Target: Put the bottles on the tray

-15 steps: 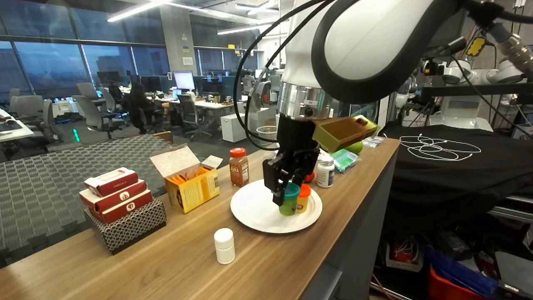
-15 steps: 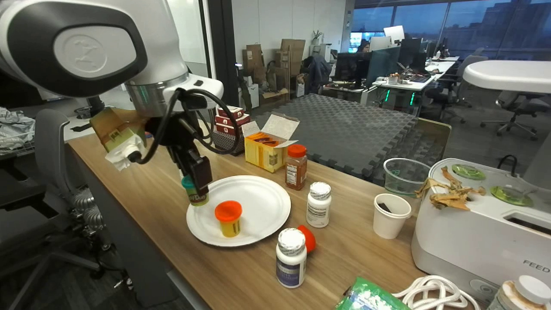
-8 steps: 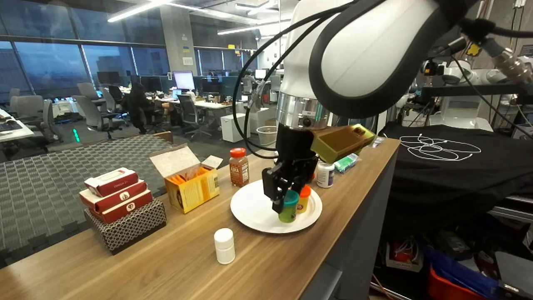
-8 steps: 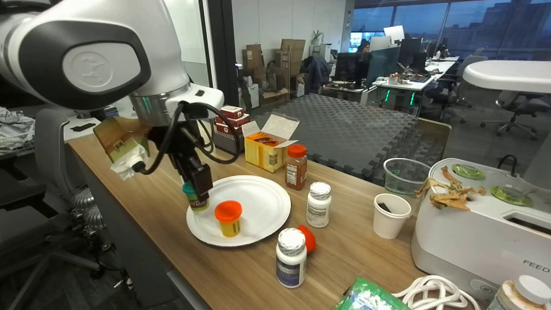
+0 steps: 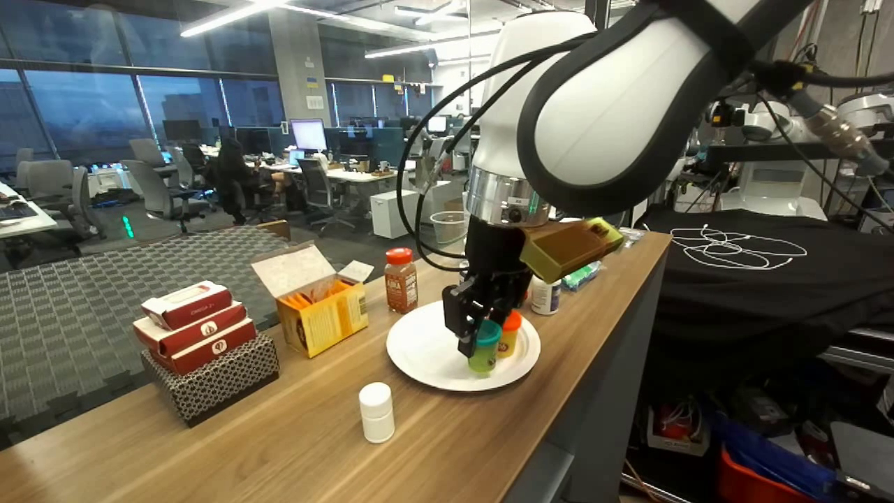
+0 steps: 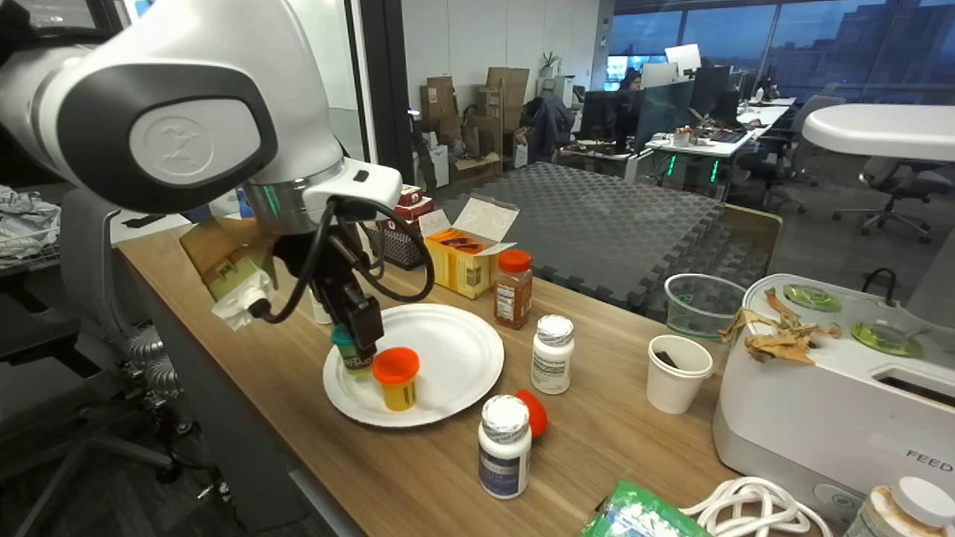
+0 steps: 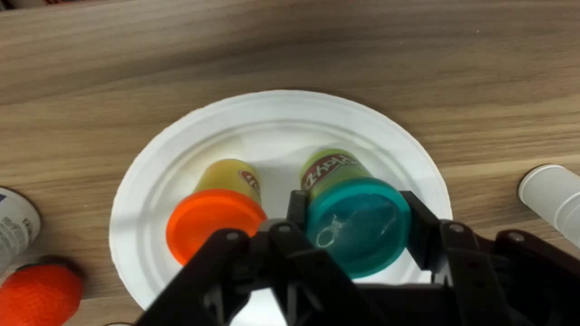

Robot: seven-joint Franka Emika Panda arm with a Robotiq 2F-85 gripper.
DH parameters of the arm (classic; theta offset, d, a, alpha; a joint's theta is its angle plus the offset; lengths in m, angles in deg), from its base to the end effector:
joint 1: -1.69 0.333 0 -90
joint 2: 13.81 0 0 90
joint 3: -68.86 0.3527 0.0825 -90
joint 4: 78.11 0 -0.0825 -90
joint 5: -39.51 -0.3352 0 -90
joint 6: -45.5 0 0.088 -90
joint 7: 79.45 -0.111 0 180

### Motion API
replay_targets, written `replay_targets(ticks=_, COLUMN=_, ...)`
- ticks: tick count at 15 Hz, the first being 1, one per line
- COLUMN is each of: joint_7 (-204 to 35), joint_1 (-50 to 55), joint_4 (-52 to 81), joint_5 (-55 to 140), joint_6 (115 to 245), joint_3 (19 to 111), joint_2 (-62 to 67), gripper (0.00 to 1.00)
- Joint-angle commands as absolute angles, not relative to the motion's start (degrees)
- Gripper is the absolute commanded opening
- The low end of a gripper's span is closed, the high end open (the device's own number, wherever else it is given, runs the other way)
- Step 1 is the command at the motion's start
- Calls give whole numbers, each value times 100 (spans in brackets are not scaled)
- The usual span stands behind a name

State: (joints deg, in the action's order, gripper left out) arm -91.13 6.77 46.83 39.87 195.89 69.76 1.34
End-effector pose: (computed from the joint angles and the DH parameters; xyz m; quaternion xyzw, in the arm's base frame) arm 0.5536 0.0577 0.3542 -0.9948 0.0474 -0.0887 0.0140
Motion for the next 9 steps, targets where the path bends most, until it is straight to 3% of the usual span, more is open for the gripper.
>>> replay_targets(ticks=1, joint_7=-9029, joint_1=626, joint_4=4637, joint_5=4043, joint_6=19718, joint_3=6920, joint_2=147, gripper=28)
replay_targets(ticks=3, joint_7=-8927, joint_1=594, joint_4=4661, joint_5=3982, joint_6=19682, joint_3=6952, joint_2=157, gripper=28)
replay_targets(ticks=4, joint_7=-8887, joint_1=584, joint_4=4668, joint_5=3964, joint_6=19680, joint_3=6966, joint_2=166, gripper=46)
replay_targets(ticks=5, joint_7=-8816, joint_1=575, joint_4=4671, joint_5=3941, joint_6=19672, joint_3=6991, joint_2=171, gripper=77)
replay_targets(ticks=7, joint_7=-8758, joint_1=591, joint_4=4664, joint_5=3963, joint_6=19676, joint_3=7003, joint_2=184, gripper=80)
replay_targets(ticks=9, joint_7=-8708, joint_1=599, joint_4=4644, joint_5=3967, joint_6=19660, joint_3=7026, joint_2=179, gripper=95)
